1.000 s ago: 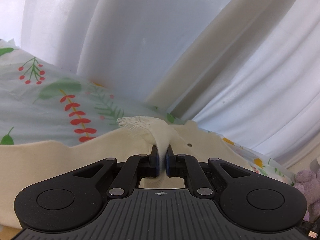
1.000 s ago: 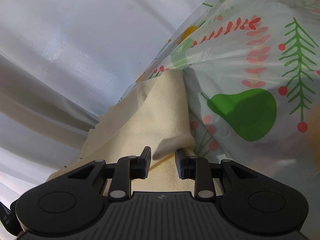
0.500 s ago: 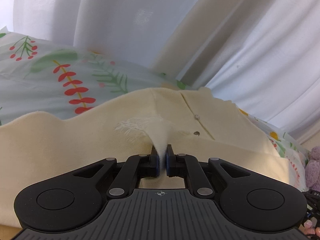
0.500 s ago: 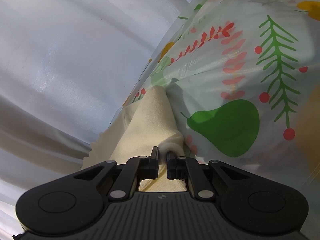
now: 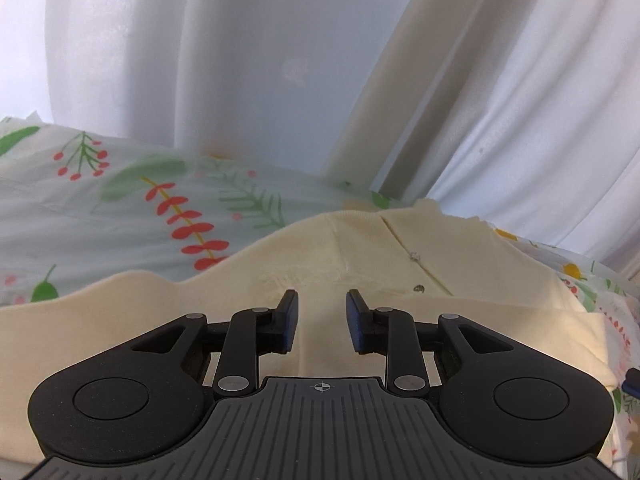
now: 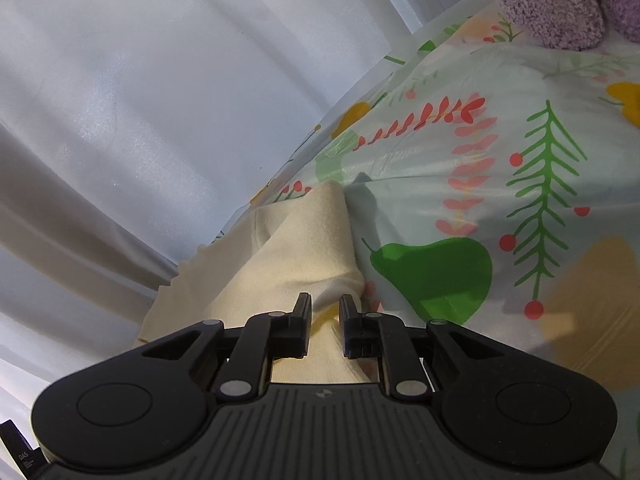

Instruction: Fold small clothes

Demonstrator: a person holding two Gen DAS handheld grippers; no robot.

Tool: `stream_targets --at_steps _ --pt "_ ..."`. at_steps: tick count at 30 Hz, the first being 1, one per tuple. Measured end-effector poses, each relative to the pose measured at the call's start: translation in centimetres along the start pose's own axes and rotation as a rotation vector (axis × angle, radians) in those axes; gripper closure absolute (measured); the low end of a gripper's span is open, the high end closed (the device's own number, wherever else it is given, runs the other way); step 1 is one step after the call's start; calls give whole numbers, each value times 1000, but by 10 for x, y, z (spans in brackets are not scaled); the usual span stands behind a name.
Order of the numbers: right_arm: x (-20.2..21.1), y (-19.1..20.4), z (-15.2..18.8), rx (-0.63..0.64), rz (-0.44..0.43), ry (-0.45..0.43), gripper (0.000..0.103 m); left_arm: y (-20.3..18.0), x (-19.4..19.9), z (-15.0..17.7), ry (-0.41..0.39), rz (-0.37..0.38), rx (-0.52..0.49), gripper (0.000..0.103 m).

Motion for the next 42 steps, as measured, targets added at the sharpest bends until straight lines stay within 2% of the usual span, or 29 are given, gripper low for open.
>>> stream_targets --at_steps 3,4,5,8,10,12,14,18,24,30,32,33,35,38,39,40,41,42 --pt "17 9 -11 81 29 -85 81 -11 3 -3 -30 7 -27 69" --pt "16 19 -13 130 31 -97 81 -18 -2 -1 -21 25 -36 63" --pt "12 31 -11 197 40 -99 81 -25 -7 2 -4 40 -44 61" --pt "-12 71 5 416 65 -86 81 -47 -31 21 68 75 -82 61" --pt "-34 91 20 566 95 -87 82 -51 -46 33 108 70 -83 60" --pt "-54 98 29 702 172 -115 85 -54 -50 35 79 45 -112 59" --pt "-60 97 27 781 229 -198 85 -55 -51 35 84 36 -113 59" --pt "-63 87 16 750 180 -196 78 -51 -50 34 81 48 -81 58" --pt "-66 81 7 693 181 -192 78 -53 -50 35 82 42 -87 57" --pt "-65 80 9 782 260 -248 78 -52 -47 35 88 60 -67 51" --pt "-65 77 8 798 263 -259 78 -51 -45 35 85 81 -41 44" --pt "-65 76 7 808 275 -263 78 -50 -42 35 82 91 -25 41" --pt "-64 75 5 836 333 -277 78 -46 -37 36 78 104 12 27" --pt "-56 74 7 871 419 -285 78 -34 -19 40 72 97 80 25" --pt "-50 74 10 862 408 -274 78 -26 -7 42 57 105 125 25" --pt "-40 74 13 840 374 -265 78 -17 7 45 42 107 181 20" --pt "-31 74 16 817 336 -259 74 -4 22 49 21 93 242 12" --pt "-17 73 21 782 277 -248 67 11 39 53 -14 73 301 10"
Point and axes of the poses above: each gripper's, at about its wrist camera, not at the fingertips, and x roughly against the way its jaws point, y to its left, z to its underside, the point moved 8 cm from there along -x, roughly the way its jaws point, and after that the axes turned 13 degrees about z, right-handed, at the moved point
